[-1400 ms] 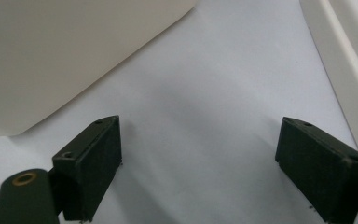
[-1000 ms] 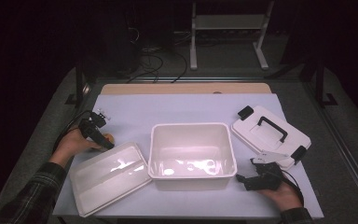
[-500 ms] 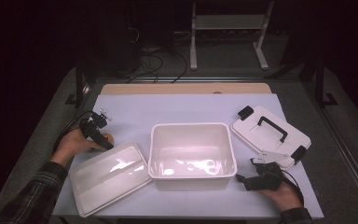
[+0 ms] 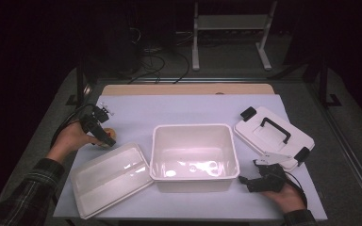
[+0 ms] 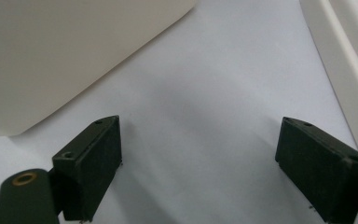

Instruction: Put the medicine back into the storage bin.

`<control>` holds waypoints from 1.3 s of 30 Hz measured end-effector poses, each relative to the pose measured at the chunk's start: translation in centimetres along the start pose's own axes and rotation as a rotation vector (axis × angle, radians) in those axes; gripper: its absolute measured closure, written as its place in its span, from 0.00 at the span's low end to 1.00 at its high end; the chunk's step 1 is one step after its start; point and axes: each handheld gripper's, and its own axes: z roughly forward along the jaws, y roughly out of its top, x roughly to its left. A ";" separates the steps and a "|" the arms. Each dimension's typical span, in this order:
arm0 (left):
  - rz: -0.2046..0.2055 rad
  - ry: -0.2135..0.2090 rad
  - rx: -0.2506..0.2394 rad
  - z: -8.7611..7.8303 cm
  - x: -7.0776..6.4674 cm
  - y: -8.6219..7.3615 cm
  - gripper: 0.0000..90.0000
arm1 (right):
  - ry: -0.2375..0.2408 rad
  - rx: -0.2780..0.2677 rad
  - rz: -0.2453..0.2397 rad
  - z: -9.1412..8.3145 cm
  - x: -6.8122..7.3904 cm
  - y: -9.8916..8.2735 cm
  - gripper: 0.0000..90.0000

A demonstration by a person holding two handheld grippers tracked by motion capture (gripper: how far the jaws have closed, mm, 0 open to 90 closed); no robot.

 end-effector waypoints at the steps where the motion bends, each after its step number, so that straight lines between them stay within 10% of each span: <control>1: 0.000 0.000 0.000 0.0 0.0 0.0 0.22 | 0.000 0.000 0.000 0.0 0.0 0.0 0.15; 20: 0.214 -0.016 -0.100 -8.4 -6.4 3.8 0.22 | 0.000 -0.001 0.001 0.0 0.0 0.0 0.15; 39: 0.423 -0.124 -0.153 -9.3 -14.0 7.7 0.22 | 0.000 -0.002 0.001 0.0 0.0 0.0 0.15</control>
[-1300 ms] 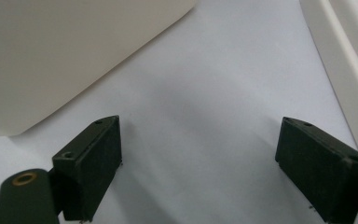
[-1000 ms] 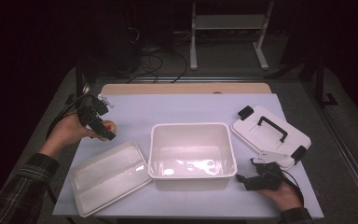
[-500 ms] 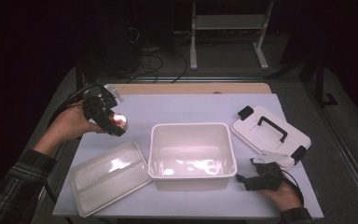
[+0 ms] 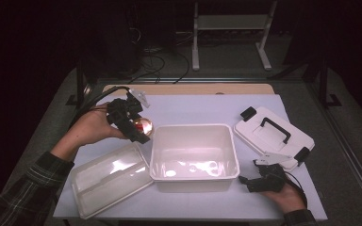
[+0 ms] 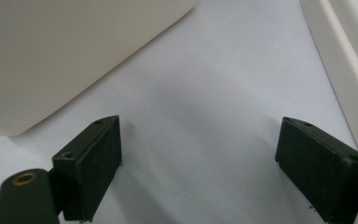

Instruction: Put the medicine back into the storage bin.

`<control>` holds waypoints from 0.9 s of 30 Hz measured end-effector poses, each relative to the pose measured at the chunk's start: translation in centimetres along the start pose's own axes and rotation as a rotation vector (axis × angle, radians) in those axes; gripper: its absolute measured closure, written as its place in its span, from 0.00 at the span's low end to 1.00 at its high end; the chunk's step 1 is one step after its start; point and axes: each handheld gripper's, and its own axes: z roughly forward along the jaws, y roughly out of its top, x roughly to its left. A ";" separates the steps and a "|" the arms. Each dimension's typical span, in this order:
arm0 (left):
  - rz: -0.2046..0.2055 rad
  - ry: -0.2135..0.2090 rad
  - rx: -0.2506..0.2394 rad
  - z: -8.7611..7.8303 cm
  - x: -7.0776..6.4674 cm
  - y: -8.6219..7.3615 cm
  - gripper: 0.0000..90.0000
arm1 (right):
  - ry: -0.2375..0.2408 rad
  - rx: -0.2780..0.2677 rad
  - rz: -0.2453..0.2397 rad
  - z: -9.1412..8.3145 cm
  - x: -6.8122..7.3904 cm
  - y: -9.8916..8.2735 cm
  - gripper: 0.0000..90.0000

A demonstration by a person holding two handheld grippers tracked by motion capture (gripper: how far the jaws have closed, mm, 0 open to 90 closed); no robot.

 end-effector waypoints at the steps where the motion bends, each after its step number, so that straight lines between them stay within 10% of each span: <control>1: 0.009 -0.004 -0.002 0.1 -0.2 0.3 0.22 | 0.000 0.001 0.001 0.0 0.0 0.0 0.15; 27: 0.170 -0.063 0.062 6.5 -4.2 4.4 0.22 | 0.001 0.001 0.002 0.0 0.0 0.0 0.15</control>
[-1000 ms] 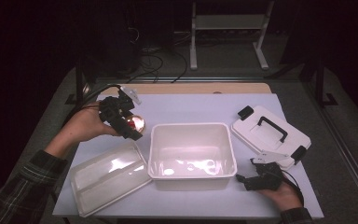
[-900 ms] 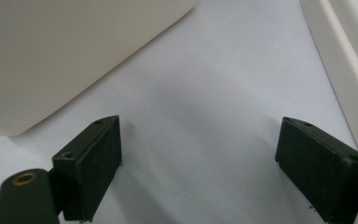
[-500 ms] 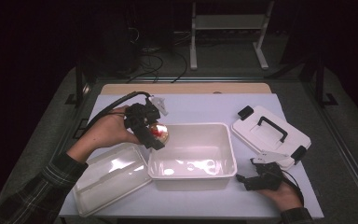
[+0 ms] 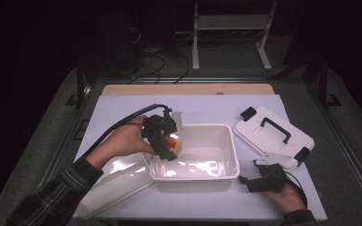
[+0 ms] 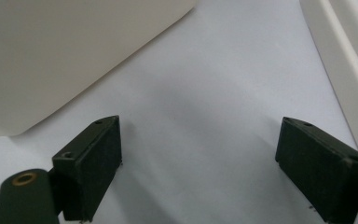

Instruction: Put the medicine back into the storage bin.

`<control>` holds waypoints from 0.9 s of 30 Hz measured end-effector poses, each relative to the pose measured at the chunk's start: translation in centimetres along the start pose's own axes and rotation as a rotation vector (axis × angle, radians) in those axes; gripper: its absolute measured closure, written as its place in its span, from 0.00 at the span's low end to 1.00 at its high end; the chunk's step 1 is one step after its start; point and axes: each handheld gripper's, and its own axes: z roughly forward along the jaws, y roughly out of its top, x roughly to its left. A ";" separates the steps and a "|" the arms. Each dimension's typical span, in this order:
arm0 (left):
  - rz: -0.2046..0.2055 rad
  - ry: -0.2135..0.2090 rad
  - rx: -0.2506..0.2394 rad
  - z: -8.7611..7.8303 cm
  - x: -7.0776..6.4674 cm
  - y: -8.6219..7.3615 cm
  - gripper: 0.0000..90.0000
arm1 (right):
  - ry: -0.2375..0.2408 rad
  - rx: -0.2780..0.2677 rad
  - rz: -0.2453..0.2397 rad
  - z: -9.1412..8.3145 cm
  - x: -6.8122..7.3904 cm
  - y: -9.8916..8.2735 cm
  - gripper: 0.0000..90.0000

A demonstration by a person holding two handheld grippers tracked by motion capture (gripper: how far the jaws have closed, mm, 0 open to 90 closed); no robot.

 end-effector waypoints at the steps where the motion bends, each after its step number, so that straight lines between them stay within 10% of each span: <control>1: 0.001 -0.003 0.014 0.5 0.0 0.0 0.22 | 0.000 0.000 0.000 0.0 0.0 0.0 0.15; 27: -0.010 0.003 0.019 2.5 0.5 -1.4 0.19 | 0.000 -0.002 -0.003 0.0 0.0 0.0 0.15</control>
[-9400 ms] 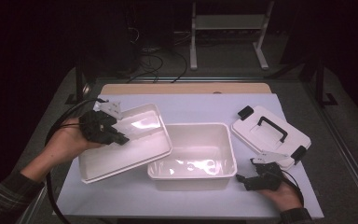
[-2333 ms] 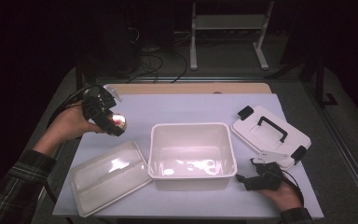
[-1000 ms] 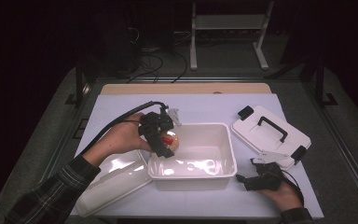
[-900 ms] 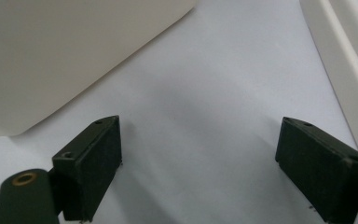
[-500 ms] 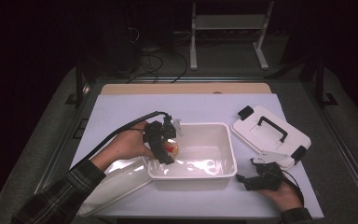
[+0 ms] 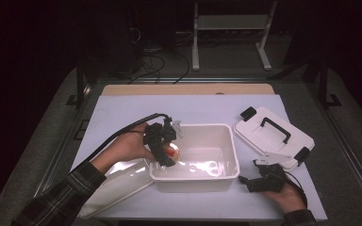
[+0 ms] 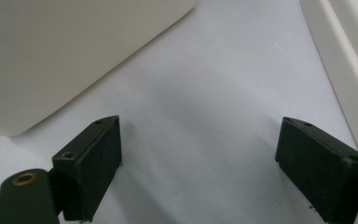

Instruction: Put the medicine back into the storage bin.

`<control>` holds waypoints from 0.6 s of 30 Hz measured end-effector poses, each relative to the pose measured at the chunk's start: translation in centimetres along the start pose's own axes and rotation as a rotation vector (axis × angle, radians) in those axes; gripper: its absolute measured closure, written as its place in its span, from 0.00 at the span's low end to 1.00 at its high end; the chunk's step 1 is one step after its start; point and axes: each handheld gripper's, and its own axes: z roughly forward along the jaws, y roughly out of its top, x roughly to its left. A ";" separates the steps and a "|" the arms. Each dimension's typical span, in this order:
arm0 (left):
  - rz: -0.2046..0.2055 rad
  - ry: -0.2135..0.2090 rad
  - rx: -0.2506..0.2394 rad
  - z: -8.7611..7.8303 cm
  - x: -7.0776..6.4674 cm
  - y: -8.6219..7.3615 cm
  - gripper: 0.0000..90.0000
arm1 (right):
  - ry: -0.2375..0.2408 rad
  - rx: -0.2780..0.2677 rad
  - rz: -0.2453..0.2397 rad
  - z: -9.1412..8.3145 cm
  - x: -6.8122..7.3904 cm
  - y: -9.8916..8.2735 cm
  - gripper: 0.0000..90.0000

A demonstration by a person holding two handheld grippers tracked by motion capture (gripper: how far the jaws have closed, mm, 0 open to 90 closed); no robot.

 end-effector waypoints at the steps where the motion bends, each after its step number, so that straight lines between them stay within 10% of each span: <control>1: -0.002 0.000 -0.012 -0.2 0.0 0.0 0.19 | 0.001 0.001 0.001 0.0 0.0 0.0 0.15; 18: -0.021 0.030 -0.091 -4.3 -0.4 -1.4 0.19 | -0.001 0.002 0.003 0.0 0.0 0.0 0.15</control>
